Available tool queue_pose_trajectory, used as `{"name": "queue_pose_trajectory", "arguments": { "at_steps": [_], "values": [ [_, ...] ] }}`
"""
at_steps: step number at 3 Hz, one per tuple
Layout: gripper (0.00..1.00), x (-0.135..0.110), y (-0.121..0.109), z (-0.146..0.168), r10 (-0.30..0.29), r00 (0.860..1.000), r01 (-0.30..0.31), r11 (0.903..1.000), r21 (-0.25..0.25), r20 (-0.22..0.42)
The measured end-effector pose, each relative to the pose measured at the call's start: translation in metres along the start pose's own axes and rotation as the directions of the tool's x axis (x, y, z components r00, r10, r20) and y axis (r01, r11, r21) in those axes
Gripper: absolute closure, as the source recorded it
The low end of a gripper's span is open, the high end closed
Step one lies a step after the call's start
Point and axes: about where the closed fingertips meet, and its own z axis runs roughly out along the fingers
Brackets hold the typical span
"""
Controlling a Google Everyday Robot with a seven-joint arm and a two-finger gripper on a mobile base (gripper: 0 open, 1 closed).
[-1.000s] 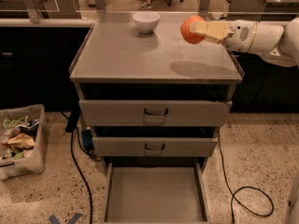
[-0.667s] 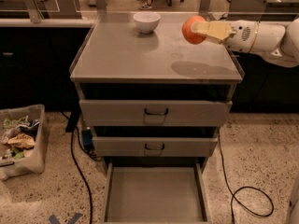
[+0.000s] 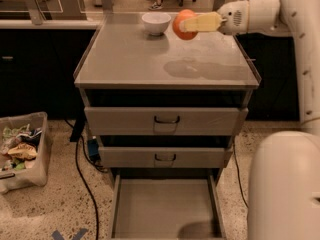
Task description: Pick orange from bottom drawer and place on counter
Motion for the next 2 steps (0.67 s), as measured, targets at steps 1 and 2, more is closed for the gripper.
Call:
{"name": "queue_pose_trajectory", "arguments": {
  "at_steps": [1,2],
  "values": [
    [1.00,-0.0053,0.0128,0.0257,-0.054,0.995,0.052,0.9982,-0.028,-0.085],
    [1.00,-0.0050,0.0126,0.0264,-0.052,0.995,0.050,0.9983,-0.029,-0.084]
  ]
}}
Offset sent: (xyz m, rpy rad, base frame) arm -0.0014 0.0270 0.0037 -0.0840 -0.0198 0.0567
